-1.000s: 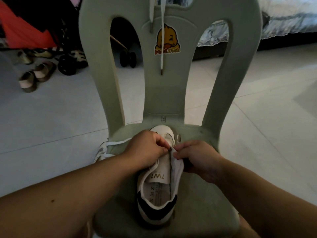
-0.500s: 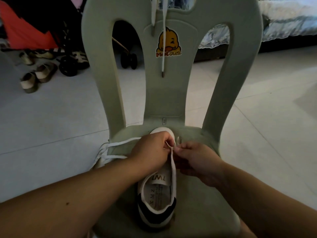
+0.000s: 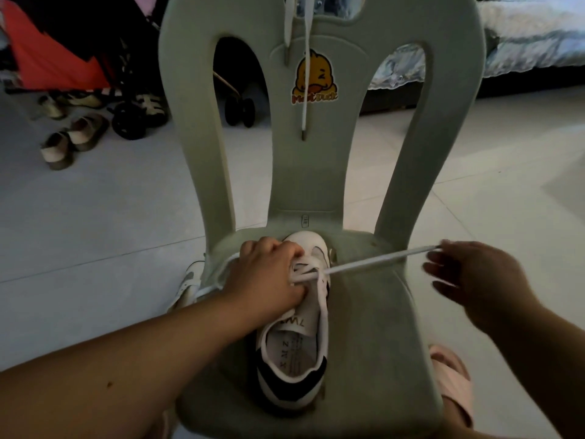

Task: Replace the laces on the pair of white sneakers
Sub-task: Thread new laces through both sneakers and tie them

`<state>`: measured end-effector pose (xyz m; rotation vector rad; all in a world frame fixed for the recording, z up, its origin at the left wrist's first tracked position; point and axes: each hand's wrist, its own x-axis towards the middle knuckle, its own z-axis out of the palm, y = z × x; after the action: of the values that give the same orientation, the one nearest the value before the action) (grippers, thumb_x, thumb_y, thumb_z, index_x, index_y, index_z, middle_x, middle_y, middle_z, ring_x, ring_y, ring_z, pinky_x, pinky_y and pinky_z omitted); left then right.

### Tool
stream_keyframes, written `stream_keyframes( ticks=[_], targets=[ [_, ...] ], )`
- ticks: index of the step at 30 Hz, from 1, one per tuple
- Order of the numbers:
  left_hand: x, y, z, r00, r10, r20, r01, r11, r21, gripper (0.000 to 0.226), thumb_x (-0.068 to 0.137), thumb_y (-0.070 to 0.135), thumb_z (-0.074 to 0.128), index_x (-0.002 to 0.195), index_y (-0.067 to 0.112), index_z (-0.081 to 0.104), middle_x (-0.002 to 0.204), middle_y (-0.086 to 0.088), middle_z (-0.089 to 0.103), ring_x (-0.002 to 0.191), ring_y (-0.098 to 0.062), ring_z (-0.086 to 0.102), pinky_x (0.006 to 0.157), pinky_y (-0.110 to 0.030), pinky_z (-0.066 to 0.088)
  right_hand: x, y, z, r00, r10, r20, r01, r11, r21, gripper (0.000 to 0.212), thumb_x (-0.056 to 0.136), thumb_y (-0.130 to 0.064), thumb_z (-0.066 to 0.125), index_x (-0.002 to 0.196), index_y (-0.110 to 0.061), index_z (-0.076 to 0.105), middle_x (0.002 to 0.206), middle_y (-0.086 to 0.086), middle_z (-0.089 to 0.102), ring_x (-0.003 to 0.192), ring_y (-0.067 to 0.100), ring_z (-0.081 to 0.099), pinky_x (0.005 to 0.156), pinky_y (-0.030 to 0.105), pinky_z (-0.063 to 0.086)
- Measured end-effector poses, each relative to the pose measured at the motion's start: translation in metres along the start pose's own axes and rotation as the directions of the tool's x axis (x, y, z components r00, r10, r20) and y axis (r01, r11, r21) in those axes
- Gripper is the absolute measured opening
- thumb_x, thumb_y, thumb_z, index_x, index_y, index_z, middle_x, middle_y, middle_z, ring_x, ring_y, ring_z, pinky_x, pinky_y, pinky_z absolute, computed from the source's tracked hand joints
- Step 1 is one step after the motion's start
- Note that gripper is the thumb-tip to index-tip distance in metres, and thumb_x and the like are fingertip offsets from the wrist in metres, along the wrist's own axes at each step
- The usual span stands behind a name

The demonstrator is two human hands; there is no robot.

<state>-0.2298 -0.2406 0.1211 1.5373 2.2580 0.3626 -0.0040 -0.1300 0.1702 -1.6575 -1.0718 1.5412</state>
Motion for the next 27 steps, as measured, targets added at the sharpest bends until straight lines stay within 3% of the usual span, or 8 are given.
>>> stream_keyframes(
  ticks=[4, 6, 8, 12, 14, 18, 22, 27],
  targets=[
    [0.000, -0.001, 0.002, 1.000, -0.008, -0.006, 0.008, 1.000, -0.014, 0.056, 0.077, 0.047, 0.064, 0.129, 0.040, 0.045, 0.131, 0.006, 0.042, 0.122, -0.021, 0.032, 0.103, -0.040, 0.035, 0.012, -0.009, -0.047, 0.972, 0.067, -0.226, 0.016, 0.937, 0.348, 0.020, 0.100, -0.018, 0.037, 0.085, -0.024, 0.050, 0.063, -0.006, 0.069, 0.058, 0.010, 0.068, 0.067, 0.030, 0.048],
    [-0.002, -0.001, 0.003, 1.000, 0.006, -0.014, -0.007, 0.999, -0.051, 0.051, 0.078, 0.044, 0.064, 0.127, 0.040, 0.049, 0.132, 0.007, 0.043, 0.123, -0.020, 0.032, 0.105, -0.039, 0.034, 0.021, -0.006, -0.063, 0.964, 0.003, -0.267, 0.102, 0.919, 0.381, 0.013, 0.096, -0.030, 0.046, 0.086, -0.026, 0.051, 0.073, -0.003, 0.071, 0.073, 0.013, 0.072, 0.079, 0.034, 0.051],
    [-0.003, -0.001, 0.004, 0.997, 0.046, -0.062, -0.051, 0.996, -0.078, 0.040, 0.080, 0.043, 0.064, 0.120, 0.039, 0.058, 0.131, 0.009, 0.047, 0.122, -0.017, 0.037, 0.104, -0.038, 0.035, 0.018, -0.005, -0.057, 0.973, -0.117, -0.197, 0.159, 0.963, 0.216, 0.022, 0.088, -0.045, 0.056, 0.085, -0.024, 0.054, 0.088, 0.001, 0.066, 0.088, 0.019, 0.068, 0.089, 0.039, 0.051],
    [-0.003, -0.001, 0.005, 0.989, 0.074, -0.124, -0.085, 0.993, -0.082, 0.028, 0.084, 0.045, 0.062, 0.108, 0.032, 0.068, 0.126, 0.011, 0.054, 0.114, -0.011, 0.046, 0.099, -0.035, 0.040, -0.007, -0.006, -0.001, 0.971, -0.205, 0.121, 0.209, 0.978, -0.021, 0.014, 0.095, -0.008, 0.049, 0.083, -0.012, 0.055, 0.081, 0.008, 0.062, 0.063, 0.012, 0.065, 0.062, 0.027, 0.056],
    [-0.001, -0.003, 0.004, 0.990, 0.071, -0.122, -0.082, 0.992, -0.093, 0.026, 0.084, 0.045, 0.062, 0.105, 0.032, 0.069, 0.126, 0.011, 0.055, 0.112, -0.010, 0.048, 0.098, -0.034, 0.042, -0.014, 0.000, 0.028, 0.946, -0.194, 0.260, 0.237, 0.960, -0.146, 0.011, 0.093, -0.005, 0.053, 0.082, -0.007, 0.058, 0.081, 0.012, 0.065, 0.070, 0.020, 0.065, 0.068, 0.034, 0.055],
    [0.003, -0.002, 0.005, 0.990, 0.087, -0.111, -0.095, 0.993, -0.073, 0.024, 0.085, 0.043, 0.062, 0.104, 0.031, 0.068, 0.124, 0.010, 0.057, 0.111, -0.009, 0.050, 0.098, -0.034, 0.042, -0.010, 0.019, 0.065, 0.865, -0.226, 0.448, 0.465, 0.698, -0.545, 0.008, 0.091, -0.024, 0.059, 0.089, -0.019, 0.064, 0.079, -0.004, 0.067, 0.068, 0.006, 0.063, 0.061, 0.020, 0.051],
    [0.004, -0.001, 0.004, 0.991, 0.091, -0.096, -0.099, 0.992, -0.079, 0.024, 0.081, 0.044, 0.064, 0.100, 0.031, 0.069, 0.120, 0.009, 0.057, 0.109, -0.012, 0.051, 0.094, -0.037, 0.045, -0.003, 0.028, 0.081, 0.807, -0.088, 0.584, 0.523, 0.566, -0.637, 0.027, 0.089, -0.032, 0.064, 0.114, -0.023, 0.067, 0.092, -0.010, 0.065, 0.068, -0.001, 0.056, 0.058, 0.012, 0.041],
    [0.004, -0.001, 0.003, 0.994, 0.092, -0.062, -0.096, 0.993, -0.071, 0.023, 0.077, 0.043, 0.066, 0.099, 0.034, 0.066, 0.117, 0.009, 0.056, 0.106, -0.012, 0.052, 0.092, -0.037, 0.047, -0.005, 0.026, 0.084, 0.793, -0.095, 0.602, 0.582, 0.412, -0.701, 0.014, 0.091, -0.035, 0.061, 0.085, -0.023, 0.067, 0.077, -0.008, 0.061, 0.074, 0.008, 0.057, 0.061, 0.016, 0.042]
  ],
)
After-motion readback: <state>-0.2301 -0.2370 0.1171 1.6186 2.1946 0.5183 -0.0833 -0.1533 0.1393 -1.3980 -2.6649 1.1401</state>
